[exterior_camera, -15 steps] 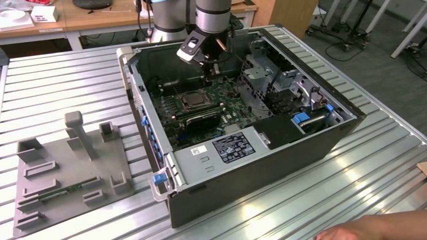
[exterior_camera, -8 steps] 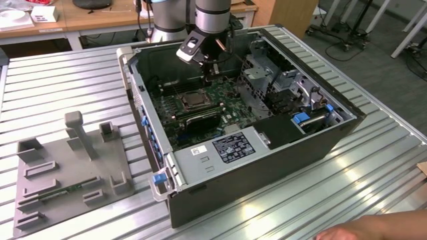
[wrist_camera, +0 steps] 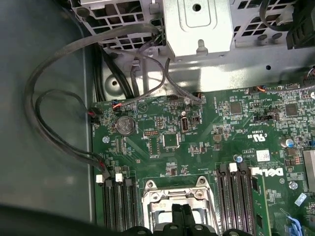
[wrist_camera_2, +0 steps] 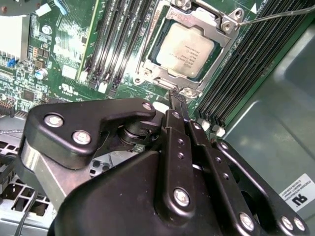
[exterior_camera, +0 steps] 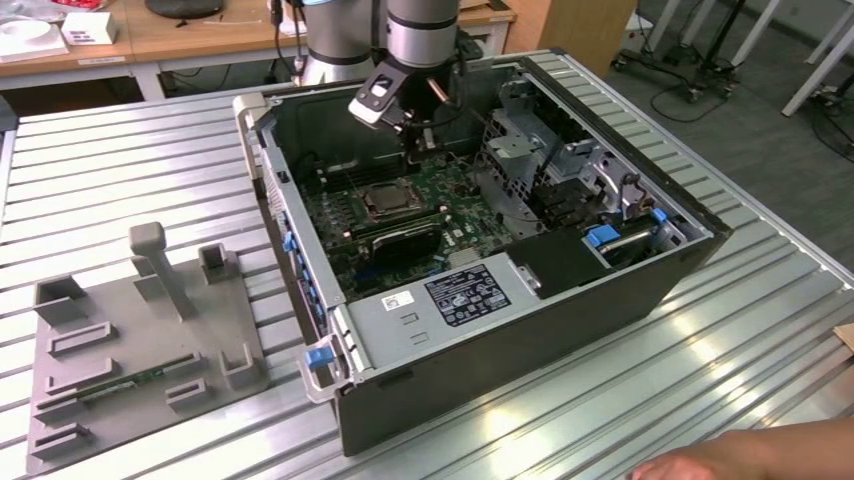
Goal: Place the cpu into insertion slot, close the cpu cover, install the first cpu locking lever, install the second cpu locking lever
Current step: 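Close the cpu cover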
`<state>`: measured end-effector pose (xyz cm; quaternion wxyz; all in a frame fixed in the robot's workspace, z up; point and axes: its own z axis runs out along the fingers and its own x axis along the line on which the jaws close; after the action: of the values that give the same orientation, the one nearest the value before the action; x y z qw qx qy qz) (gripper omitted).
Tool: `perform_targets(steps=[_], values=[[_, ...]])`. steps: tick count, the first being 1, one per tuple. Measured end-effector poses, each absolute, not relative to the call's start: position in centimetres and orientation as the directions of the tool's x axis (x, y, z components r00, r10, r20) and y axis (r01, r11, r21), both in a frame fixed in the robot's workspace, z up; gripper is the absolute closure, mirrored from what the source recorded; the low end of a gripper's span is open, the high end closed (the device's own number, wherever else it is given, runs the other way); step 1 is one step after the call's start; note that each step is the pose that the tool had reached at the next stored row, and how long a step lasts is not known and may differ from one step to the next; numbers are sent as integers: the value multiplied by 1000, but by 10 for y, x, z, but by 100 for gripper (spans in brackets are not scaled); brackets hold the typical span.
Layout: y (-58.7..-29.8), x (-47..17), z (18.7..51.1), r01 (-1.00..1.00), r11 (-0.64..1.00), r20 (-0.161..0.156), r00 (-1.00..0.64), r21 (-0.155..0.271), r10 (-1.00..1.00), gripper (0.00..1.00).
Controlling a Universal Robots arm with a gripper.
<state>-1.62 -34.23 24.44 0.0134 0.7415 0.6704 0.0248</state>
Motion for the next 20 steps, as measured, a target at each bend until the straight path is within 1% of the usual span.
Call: perform_targets(steps=[20], values=[[-343, -23, 244, 994, -101, 24, 100, 52, 995, 90]])
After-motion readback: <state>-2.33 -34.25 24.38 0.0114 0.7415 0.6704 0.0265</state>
